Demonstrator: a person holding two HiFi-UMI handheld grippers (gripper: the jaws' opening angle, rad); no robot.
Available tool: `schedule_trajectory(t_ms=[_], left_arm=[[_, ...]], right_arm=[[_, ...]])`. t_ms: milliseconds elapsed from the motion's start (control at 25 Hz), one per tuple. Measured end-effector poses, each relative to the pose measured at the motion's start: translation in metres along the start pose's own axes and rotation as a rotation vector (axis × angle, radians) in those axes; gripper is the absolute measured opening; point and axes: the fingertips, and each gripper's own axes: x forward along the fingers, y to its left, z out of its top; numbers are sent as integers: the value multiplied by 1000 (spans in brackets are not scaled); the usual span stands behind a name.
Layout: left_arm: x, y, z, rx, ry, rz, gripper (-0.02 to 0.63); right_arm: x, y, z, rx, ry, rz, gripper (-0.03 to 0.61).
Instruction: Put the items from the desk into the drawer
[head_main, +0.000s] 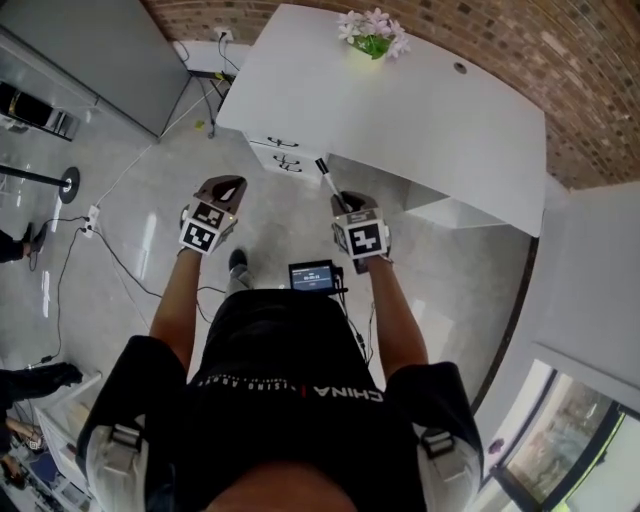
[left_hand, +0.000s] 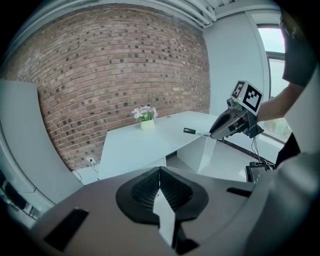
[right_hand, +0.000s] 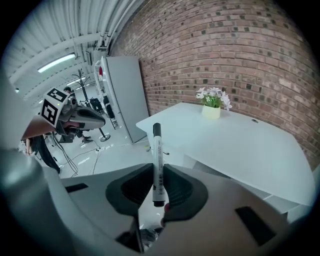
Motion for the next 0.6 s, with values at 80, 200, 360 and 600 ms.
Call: schedule_trajectory(t_ms=[80, 200, 360, 600], left_arm=[[-8, 16, -11, 1, -15, -17, 12], [-21, 42, -33, 15, -29, -61, 12], [-38, 81, -67, 38, -27, -133, 12], [-50, 105, -89, 68, -40, -245, 12]], right_arm=[[11, 18, -3, 19, 17, -16, 74], [26, 53, 9, 38, 23, -58, 74], [53, 105, 28, 82, 22, -113, 74], [72, 148, 39, 152, 26, -183, 74]])
